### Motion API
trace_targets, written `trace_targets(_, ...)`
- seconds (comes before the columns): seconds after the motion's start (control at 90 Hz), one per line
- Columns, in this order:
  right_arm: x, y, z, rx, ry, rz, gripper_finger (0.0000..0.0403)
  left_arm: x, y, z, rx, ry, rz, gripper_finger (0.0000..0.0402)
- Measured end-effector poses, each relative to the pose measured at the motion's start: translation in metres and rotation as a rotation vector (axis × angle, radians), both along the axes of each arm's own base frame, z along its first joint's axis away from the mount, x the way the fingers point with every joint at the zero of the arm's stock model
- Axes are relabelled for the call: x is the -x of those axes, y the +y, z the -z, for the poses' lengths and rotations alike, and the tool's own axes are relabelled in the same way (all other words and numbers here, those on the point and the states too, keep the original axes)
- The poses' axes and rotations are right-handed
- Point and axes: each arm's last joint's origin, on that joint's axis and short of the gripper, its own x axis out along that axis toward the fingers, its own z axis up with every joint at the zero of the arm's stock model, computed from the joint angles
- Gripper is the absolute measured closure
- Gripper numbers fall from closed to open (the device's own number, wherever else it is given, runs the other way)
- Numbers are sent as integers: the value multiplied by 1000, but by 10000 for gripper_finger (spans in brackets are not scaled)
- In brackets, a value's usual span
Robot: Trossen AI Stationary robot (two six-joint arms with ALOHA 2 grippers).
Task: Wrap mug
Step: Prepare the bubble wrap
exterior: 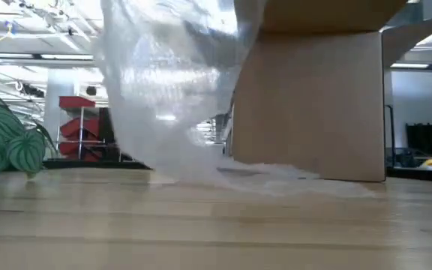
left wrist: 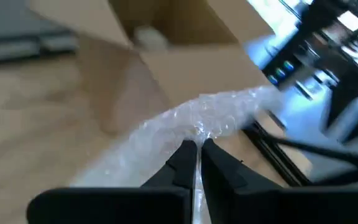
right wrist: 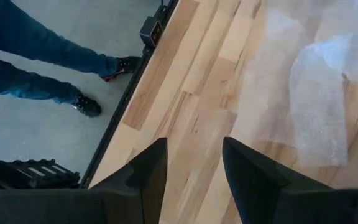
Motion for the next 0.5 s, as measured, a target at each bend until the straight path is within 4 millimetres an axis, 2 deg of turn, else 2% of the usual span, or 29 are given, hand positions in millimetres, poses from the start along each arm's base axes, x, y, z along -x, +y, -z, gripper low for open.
trace_targets(0.1, 0, 0, 0, -4, 3, 6, 260, 21, 17, -5, -53, 10, -87, 402)
trace_targets(0.256, 0, 0, 0, -4, 3, 6, 260, 26, 41, -2, -138, 29, -157, 402)
trace_targets(0.367, 0, 1, 0, -7, 1, 3, 260, 21, 56, 13, -163, 94, -216, 402)
trace_targets(0.5, 1, 3, 0, -17, 3, 8, 260, 12, 75, 42, -127, 187, -306, 402)
